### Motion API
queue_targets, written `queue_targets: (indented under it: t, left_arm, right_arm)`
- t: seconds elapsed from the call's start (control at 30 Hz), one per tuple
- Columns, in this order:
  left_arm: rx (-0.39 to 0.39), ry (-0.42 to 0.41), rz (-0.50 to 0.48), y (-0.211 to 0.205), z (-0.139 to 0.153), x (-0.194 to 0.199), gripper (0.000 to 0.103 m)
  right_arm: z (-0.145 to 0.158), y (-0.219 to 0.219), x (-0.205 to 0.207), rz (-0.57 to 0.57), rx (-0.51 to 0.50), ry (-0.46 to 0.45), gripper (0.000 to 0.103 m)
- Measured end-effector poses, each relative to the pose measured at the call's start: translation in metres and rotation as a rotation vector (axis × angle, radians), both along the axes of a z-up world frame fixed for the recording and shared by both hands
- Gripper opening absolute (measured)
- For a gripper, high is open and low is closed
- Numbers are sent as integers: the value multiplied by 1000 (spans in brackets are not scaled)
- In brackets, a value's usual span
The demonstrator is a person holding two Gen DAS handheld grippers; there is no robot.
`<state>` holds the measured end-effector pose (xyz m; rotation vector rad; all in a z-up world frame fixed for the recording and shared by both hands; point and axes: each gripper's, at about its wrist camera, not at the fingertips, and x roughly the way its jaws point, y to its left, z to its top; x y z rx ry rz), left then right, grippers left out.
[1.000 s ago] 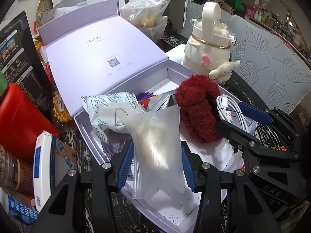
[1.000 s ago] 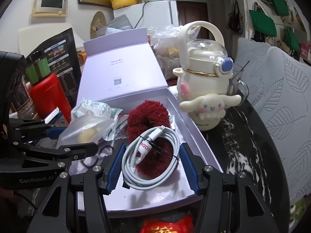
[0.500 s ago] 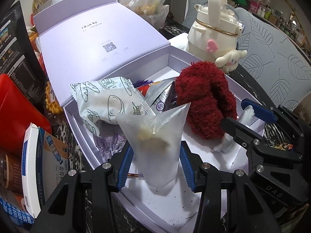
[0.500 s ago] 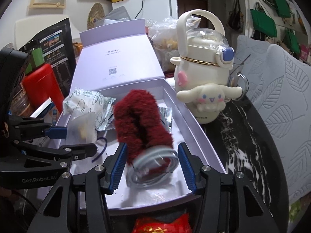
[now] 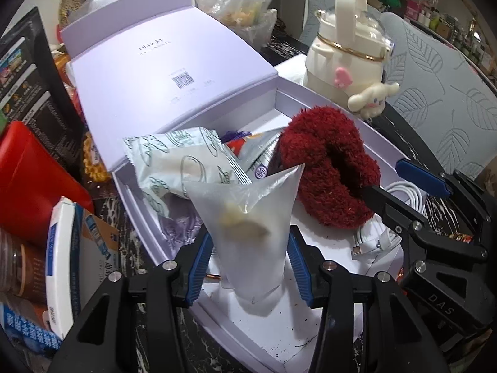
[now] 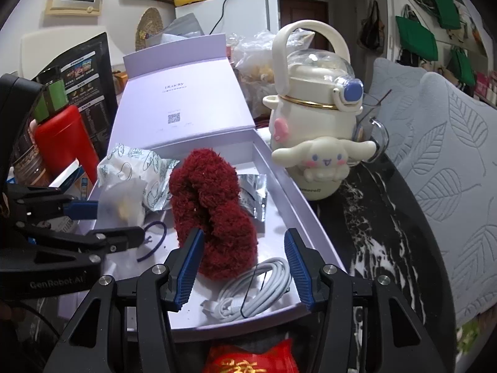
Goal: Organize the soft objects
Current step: 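Lower the cable with right tool while left tool lowers zip bag into box, then open both tools and move them back toward the two snack packets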
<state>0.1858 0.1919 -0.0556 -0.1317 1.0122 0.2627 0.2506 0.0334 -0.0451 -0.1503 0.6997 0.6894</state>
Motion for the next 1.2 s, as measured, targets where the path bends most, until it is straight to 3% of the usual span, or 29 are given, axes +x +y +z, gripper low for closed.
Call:
queue_targets:
  t: [0.1, 0.17, 0.23, 0.27, 0.67, 1.2]
  left_arm:
    - [12, -12, 11, 0, 6, -3, 53]
    - [21, -23, 13, -2, 12, -5, 59]
    - [32, -37, 21, -3, 17, -8, 73]
    - [40, -48, 25, -4, 20, -10, 73]
    - [82, -146, 28, -20, 58, -30, 74]
    - [57, -238, -23, -68, 82, -70, 74]
  right_arm:
    - [4, -3, 0, -2, 18, 2, 57]
    - [7, -5, -1, -2, 28, 2, 62]
    - [10, -8, -2, -4, 34, -2, 63]
    - [12, -9, -3, -7, 34, -6, 63]
    - [42, -29, -20, -41, 59, -39, 68]
    - [62, -69, -54, -63, 37, -86, 68]
